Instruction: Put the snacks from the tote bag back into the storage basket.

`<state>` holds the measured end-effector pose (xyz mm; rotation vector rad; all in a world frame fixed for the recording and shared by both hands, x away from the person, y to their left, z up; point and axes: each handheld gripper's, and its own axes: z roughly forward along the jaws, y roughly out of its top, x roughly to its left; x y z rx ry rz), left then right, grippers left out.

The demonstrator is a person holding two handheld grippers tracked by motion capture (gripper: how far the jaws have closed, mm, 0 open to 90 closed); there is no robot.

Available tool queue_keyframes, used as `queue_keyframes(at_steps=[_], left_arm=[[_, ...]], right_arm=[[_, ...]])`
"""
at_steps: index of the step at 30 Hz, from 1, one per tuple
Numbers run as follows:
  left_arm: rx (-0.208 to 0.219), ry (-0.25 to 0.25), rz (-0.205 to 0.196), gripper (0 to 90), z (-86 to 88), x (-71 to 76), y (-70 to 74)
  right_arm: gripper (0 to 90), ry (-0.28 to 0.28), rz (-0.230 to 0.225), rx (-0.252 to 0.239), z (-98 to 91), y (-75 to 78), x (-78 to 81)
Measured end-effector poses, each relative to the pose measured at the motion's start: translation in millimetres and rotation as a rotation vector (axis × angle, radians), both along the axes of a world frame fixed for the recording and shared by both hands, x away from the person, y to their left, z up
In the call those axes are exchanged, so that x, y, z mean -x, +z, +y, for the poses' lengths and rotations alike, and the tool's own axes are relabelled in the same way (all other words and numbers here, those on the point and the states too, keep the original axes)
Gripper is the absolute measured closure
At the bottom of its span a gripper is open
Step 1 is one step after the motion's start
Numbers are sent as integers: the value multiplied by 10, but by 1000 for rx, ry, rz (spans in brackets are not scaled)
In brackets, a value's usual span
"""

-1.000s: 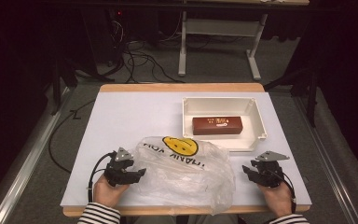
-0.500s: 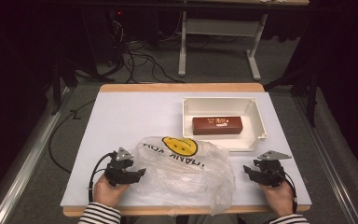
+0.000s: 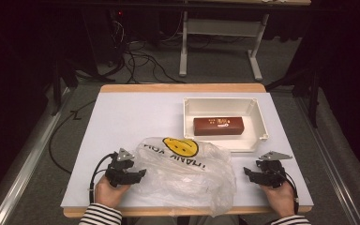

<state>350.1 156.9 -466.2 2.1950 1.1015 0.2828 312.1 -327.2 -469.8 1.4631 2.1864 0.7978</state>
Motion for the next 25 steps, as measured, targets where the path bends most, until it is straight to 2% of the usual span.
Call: queue_keyframes(at_steps=[2,11,25], left_arm=[[-2,2,2,390,-3,-2,-5],[-5,4,3,390,-10,-2,-9],[-6,3,4,390,-13,-2,-10]], right_arm=[[373,6,-7,11,12,-8,10],[362,18,-27,-2,-7,-31,30],[355,18,-33,-9,-10,-40,42]])
